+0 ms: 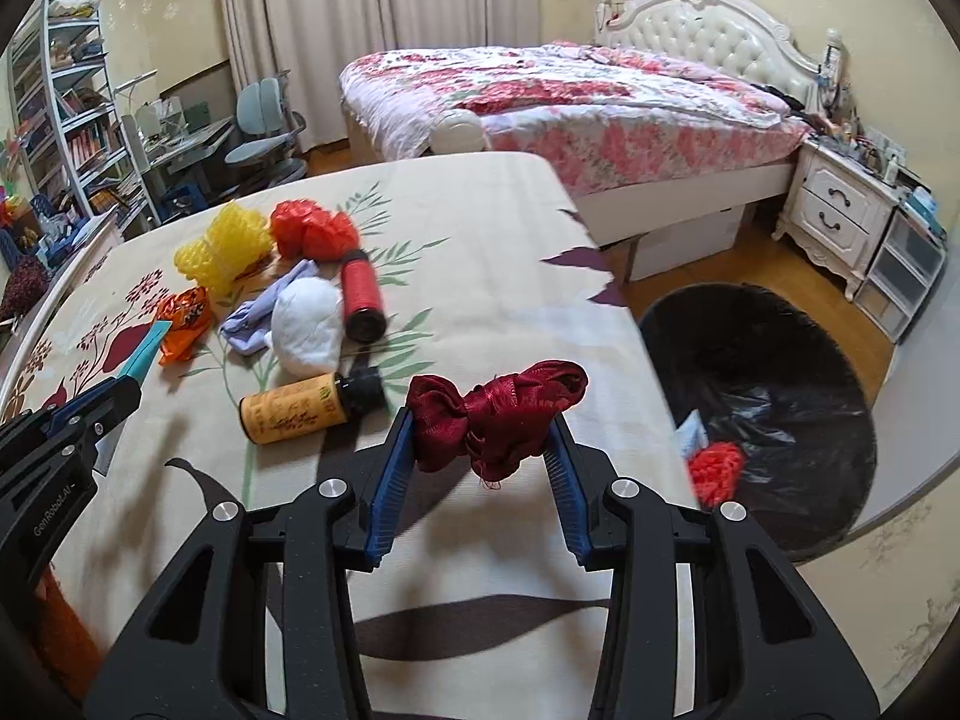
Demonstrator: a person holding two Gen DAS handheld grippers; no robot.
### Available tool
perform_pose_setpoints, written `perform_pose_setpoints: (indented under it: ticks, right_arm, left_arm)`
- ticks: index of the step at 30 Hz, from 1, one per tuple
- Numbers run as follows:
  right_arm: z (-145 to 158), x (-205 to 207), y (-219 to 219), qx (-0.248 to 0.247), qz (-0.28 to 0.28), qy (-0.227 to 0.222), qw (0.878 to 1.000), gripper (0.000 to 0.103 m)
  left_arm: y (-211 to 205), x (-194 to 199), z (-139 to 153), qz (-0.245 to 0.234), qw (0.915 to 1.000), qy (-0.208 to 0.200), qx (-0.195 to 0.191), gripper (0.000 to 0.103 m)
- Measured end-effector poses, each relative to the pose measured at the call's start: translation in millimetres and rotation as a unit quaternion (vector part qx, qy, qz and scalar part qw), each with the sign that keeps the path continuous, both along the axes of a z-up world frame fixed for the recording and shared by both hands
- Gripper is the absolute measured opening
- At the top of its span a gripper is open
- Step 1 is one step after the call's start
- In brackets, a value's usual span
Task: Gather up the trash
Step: 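Grasp the dark red ribbon with the right tool while the left holds the tube, then carry both items over the bin, open the right tool then the left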
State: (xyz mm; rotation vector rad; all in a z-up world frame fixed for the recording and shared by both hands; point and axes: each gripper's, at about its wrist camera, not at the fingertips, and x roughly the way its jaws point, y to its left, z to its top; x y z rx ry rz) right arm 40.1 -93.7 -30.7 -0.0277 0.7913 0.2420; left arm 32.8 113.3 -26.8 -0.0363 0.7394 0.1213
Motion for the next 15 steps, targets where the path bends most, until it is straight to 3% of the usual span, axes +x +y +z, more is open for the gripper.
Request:
perform_pose_setpoints:
  ticks: [15]
  right_arm:
    - [8, 1, -65, -0.019, -0.061, -0.028, 0.998, 0.042]
  left_arm:
    - [-80, 17, 14, -0.088, 0.9958, -0.026, 0.002, 0.017]
